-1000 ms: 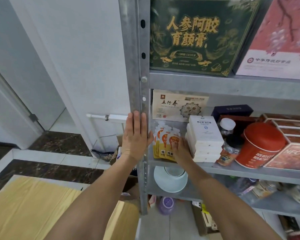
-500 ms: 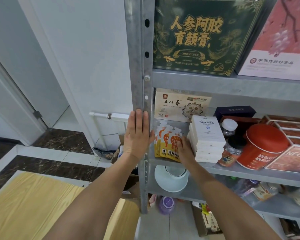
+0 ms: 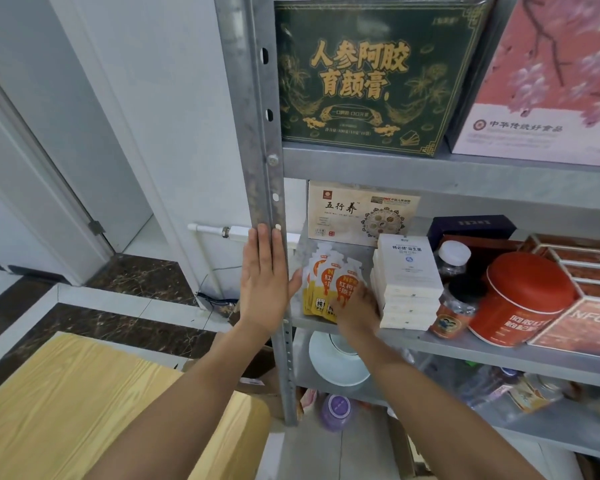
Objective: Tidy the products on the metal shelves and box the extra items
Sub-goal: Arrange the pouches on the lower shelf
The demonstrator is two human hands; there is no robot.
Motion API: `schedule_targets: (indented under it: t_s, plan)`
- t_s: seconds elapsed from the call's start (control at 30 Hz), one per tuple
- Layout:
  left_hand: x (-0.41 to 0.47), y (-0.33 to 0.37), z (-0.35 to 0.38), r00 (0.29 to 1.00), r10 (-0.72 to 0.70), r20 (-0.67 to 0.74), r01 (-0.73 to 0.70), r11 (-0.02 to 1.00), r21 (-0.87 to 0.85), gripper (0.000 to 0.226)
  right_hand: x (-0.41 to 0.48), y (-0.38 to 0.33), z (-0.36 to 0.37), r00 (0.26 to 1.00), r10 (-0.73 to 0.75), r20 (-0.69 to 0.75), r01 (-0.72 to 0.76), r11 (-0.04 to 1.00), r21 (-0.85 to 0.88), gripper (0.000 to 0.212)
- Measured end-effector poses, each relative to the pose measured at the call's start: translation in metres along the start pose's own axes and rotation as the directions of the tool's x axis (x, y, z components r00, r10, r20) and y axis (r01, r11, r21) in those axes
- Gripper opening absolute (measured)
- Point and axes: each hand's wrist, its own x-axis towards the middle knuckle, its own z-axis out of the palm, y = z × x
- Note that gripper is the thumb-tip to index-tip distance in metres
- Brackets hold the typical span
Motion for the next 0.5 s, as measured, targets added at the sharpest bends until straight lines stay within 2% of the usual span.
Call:
schedule_targets:
  t_s: [0.13,0.27,0.37,0.43,0.5]
  plan:
    - [-0.012,0.007,-0.011,0.997,0.024,0.078,-0.028,0.998,0.057,0.082,-0.001,-0.011,-0.004,0.996,0.074,0.046,-0.074,0.997,0.006,0.081]
    - [-0.019,0.020,-0.027,0.997,-0.028,0.072,0.031,0.999,-0.042,0.065,0.004,-0.014,-0.015,0.997,0.058,0.050,-0.069,0.959,0.274,0.081]
    - [-0.037,0.027,-0.031,0.996,0.065,0.067,-0.060,0.996,-0.069,0.054,0.001,-0.013,-0.018,1.000,0.025,0.010,-0.027,0.947,0.321,0.097]
    - [-0.048,0.034,-0.031,0.976,0.105,0.189,-0.075,0.984,-0.163,0.048,-0.003,-0.013,-0.015,1.000,-0.001,-0.031,0.011,0.946,0.323,0.097]
    - [-0.051,0.042,-0.035,0.922,0.088,0.377,0.036,0.950,-0.309,0.041,-0.008,-0.015,-0.016,1.000,-0.001,-0.029,0.014,0.892,0.452,0.084]
